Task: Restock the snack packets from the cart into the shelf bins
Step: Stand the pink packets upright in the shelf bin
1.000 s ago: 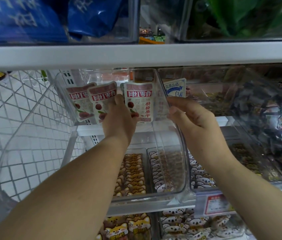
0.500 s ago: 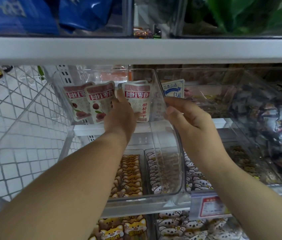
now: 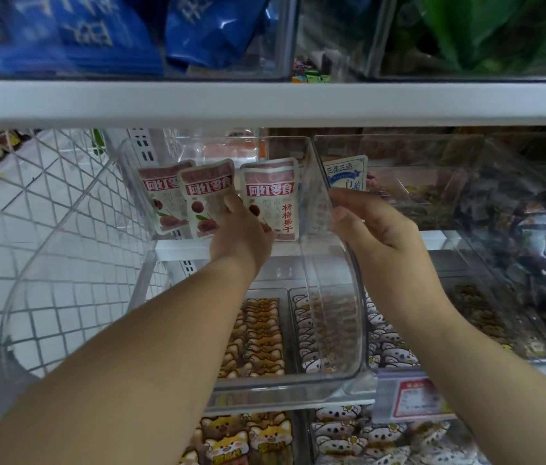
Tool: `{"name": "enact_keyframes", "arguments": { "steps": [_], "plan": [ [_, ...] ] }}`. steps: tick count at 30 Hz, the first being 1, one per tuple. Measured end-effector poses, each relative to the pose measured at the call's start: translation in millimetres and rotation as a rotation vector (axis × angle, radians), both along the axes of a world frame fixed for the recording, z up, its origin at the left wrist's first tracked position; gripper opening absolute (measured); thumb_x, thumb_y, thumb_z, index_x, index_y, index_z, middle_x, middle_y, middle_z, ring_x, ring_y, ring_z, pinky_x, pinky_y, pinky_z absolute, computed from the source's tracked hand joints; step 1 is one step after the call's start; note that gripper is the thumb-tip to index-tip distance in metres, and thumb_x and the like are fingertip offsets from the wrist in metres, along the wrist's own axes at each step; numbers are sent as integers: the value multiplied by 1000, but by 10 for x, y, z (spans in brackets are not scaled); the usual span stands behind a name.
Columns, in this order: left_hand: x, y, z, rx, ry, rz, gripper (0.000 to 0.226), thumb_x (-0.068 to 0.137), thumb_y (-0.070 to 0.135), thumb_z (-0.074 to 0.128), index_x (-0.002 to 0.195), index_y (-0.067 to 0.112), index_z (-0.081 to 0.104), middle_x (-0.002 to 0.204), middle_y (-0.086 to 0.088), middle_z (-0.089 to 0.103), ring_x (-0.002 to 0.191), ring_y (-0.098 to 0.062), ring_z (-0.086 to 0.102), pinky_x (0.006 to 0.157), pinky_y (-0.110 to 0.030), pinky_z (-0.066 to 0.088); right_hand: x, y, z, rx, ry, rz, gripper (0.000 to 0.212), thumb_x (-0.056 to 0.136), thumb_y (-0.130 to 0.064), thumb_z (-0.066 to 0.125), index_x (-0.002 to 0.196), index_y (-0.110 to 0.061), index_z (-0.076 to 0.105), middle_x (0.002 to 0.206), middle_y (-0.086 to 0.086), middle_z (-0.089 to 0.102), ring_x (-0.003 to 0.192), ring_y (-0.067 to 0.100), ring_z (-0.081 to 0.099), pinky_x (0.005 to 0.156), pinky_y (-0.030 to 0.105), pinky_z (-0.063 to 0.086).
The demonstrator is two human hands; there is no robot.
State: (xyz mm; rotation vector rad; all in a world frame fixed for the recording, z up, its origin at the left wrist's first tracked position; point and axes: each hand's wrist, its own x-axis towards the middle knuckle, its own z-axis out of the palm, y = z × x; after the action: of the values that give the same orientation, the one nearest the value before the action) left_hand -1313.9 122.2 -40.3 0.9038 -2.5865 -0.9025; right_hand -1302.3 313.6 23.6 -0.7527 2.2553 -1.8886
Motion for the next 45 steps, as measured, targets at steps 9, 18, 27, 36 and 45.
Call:
{"name": "enact_keyframes", "arguments": {
  "steps": [9, 18, 27, 36, 45],
  "plan": [
    [-53, 54, 104, 198, 100, -34, 63, 94, 23, 66, 137, 1, 25, 141, -17, 42, 128, -31, 47, 108, -45, 45, 10, 6, 8, -20, 21, 8, 21, 101, -24, 55, 110, -39, 66, 114, -16, 70, 109, 5, 64, 93, 26, 50],
    [322, -126, 107, 362, 117, 117, 84, 86, 37, 77, 145, 10, 24, 148, -13, 25, 135, -31, 34, 114, -40, 38, 49, -1, 26, -47, -14, -9, 24, 102, -21, 55, 110, -39, 68, 114, -14, 71, 110, 10, 65, 99, 47, 52],
    [-47, 34, 216, 637, 171, 65, 43, 98, 40, 61, 130, 15, 50, 131, -7, 64, 120, -28, 62, 104, -49, 50, 32, -30, 1, -67, -1, -13, 18, 97, -30, 58, 103, -44, 68, 110, -15, 72, 107, 14, 66, 97, 50, 52],
    [-148, -13, 202, 533, 270, 98, 27, 104, 34, 51, 117, 12, 60, 116, -9, 71, 101, -27, 71, 69, -29, 56, 21, -24, -2, -38, -10, 20, 21, 102, -27, 54, 115, -36, 67, 117, -13, 70, 113, 13, 64, 98, 42, 53],
    [-100, -26, 242, 675, 181, 134, 38, 104, 44, 46, 126, 15, 60, 114, -3, 72, 74, -7, 63, 61, -25, 50, 36, -2, 70, 51, -8, -13, 23, 100, -27, 54, 119, -29, 67, 115, -11, 71, 108, 8, 65, 89, 23, 51]
  ]
}}
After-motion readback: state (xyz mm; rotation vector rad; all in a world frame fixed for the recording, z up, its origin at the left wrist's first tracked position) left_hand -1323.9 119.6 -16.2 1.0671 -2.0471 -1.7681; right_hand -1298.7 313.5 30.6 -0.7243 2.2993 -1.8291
